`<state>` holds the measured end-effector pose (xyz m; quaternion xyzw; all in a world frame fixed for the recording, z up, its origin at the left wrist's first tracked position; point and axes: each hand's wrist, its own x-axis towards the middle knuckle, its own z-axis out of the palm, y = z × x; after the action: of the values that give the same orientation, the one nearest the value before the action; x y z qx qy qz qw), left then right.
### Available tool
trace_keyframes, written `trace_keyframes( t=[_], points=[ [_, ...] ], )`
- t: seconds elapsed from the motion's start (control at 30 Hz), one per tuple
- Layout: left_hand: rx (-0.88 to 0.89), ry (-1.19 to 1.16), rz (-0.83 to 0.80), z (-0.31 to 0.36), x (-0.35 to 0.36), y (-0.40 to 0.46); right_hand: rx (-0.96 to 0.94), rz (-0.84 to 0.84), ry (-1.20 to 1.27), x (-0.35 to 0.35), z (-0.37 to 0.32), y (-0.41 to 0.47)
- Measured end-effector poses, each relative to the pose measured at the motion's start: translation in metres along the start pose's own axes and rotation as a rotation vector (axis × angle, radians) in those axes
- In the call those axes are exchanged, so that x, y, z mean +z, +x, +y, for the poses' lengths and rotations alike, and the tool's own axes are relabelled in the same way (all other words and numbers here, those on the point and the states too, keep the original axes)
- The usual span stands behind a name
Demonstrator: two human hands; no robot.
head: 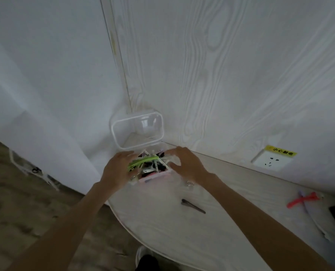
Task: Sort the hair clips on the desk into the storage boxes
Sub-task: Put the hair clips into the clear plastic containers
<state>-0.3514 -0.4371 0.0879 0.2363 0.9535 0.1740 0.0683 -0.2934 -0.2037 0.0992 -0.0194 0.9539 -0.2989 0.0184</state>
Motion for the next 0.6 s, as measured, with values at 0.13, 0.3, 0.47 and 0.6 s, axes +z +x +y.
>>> trace_keyframes(
  t=[0.13, 0.3, 0.47, 0.6],
  points=[
    [0.254, 0.054, -0.034, -0.003, 0.007, 0.002, 0.196, -0.18, -0.006, -0.008, 0.04, -0.058],
    [0.161, 0.072, 0.033, 0.005, 0.007, 0.012, 0.245, -0.407, -0.091, 0.014, 0.06, -0.096],
    [-0.083, -0.032, -0.026, 0.019, 0.012, 0.018, 0.135, -0.266, -0.041, 0.007, 0.037, -0.078],
    [-0.001, -0.157, -0.067, 0.01, 0.0, 0.019, 0.012, 0.094, 0.049, 0.002, -0.012, -0.031]
  ],
)
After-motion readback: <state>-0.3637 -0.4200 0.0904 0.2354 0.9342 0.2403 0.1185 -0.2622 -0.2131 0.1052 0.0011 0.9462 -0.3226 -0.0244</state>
